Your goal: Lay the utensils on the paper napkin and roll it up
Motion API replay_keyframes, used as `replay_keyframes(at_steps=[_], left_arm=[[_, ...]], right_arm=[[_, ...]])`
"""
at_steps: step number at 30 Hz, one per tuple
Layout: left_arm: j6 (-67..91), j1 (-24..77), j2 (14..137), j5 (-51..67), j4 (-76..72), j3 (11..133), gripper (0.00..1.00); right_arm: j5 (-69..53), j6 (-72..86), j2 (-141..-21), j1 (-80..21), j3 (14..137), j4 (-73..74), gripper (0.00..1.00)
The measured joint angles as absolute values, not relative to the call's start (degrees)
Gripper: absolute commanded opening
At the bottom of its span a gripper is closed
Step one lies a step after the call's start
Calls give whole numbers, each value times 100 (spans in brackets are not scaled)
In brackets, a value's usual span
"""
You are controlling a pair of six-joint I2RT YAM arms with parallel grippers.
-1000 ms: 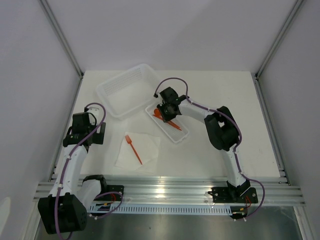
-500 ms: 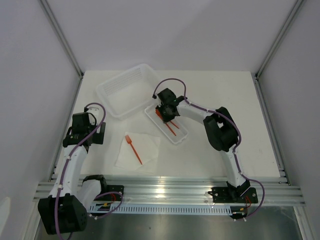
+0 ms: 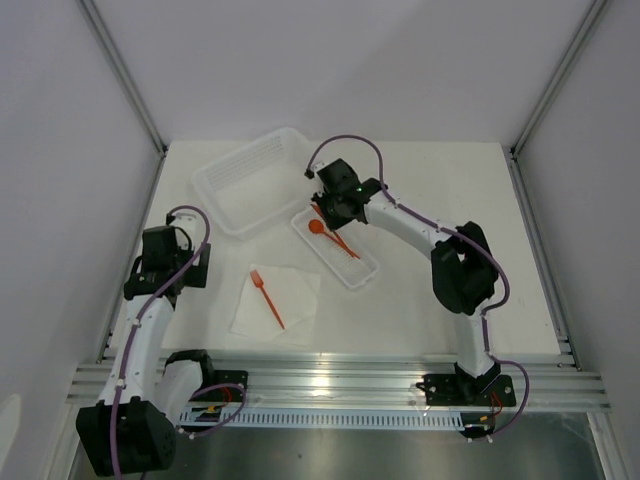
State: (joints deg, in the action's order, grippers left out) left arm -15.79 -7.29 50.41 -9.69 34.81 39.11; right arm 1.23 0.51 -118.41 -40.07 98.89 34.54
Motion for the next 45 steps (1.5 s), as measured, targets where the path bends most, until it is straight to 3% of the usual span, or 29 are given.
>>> replay_keyframes(at_steps=[6, 17, 45], left_arm=[[-1544, -729, 4917, -856, 3481, 3911, 99], [-1505, -729, 4882, -670, 3481, 3911, 99], [-1503, -729, 4880, -561, 3483, 3911, 100]], right_arm=[[224, 460, -11502, -4322, 9981, 3409, 0], [128, 2421, -11799, -5986, 8960, 2080, 0], [541, 3269, -12374, -6215, 9008, 1894, 0]])
